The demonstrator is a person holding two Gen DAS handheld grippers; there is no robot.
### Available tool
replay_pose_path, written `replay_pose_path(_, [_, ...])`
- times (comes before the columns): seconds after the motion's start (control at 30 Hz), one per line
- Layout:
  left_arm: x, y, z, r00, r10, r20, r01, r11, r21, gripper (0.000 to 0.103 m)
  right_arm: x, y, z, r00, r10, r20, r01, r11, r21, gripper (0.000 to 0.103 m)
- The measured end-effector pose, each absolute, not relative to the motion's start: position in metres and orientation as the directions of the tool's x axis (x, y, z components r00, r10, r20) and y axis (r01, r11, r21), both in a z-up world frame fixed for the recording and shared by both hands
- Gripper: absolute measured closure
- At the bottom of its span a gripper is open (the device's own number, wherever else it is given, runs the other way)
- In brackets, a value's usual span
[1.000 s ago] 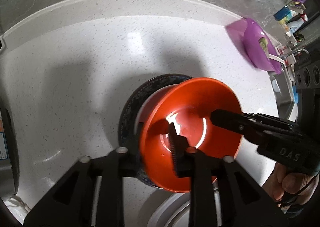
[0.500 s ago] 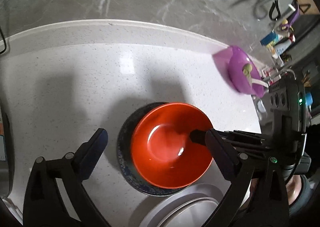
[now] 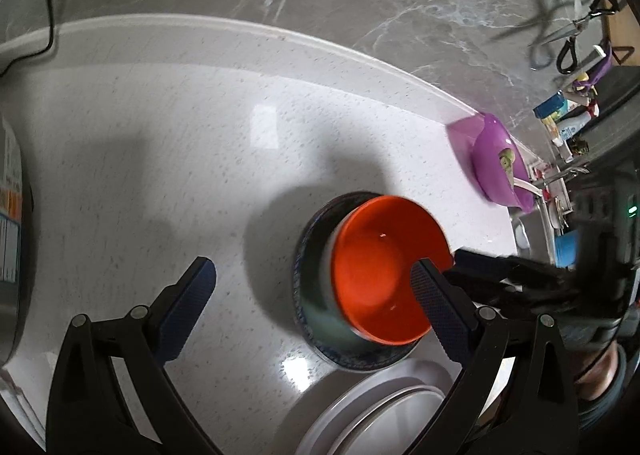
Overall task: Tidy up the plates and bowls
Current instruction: 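Lower the orange bowl into the white bowl and open both grippers, then close both grippers on the rim of the stacked bowls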
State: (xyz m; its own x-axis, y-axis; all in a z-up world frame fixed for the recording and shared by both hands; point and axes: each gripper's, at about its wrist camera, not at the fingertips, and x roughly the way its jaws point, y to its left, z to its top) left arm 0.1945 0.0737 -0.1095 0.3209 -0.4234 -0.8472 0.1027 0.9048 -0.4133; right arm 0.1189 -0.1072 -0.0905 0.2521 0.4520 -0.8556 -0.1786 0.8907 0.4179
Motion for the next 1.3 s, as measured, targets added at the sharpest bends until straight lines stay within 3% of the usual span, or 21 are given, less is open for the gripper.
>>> replay_pose_path(0.17, [0.183,0.084,-0.12,0.311,-0.39,-0.866,0.112,0.921,-0.374,0.004,0.118,-0.152,-0.081,0.351,0.436,-0.829,-0.147,0.9,0.411,0.037])
replay_pose_path(0.23, [0.178,0.09,-0.125,0.304,-0.366,-0.88,0.109,0.931,-0.349,0.004,0.124,-0.179,-0.096,0.331,0.45,-0.829,-0.077,0.889,0.452,0.042])
replay_pose_path(0.3, [0.176,0.097,-0.134,0.29,-0.35,-0.891,0.099,0.937,-0.336,0.004,0.126,-0.193,-0.107,0.312,0.473,-0.824,-0.041,0.873,0.486,0.058])
replay_pose_path(0.43, [0.174,0.101,-0.152,0.26,-0.332,-0.907,0.087,0.943,-0.32,0.004,0.125,-0.201,-0.128,0.27,0.5,-0.823,-0.015,0.857,0.515,0.074])
replay_pose_path(0.93, [0.188,0.065,-0.187,0.224,-0.271,-0.936,0.136,0.96,-0.245,0.006,0.13,-0.162,-0.148,0.17,0.555,-0.814,-0.092,0.831,0.548,0.075])
replay_pose_path(1.17, [0.2,0.051,-0.201,0.206,-0.261,-0.943,0.128,0.963,-0.239,0.026,0.138,-0.155,-0.163,0.154,0.572,-0.806,-0.108,0.82,0.561,0.075])
replay_pose_path(1.3, [0.204,0.05,-0.2,0.199,-0.257,-0.946,0.118,0.964,-0.237,0.031,0.138,-0.156,-0.163,0.164,0.585,-0.795,-0.124,0.811,0.571,0.075])
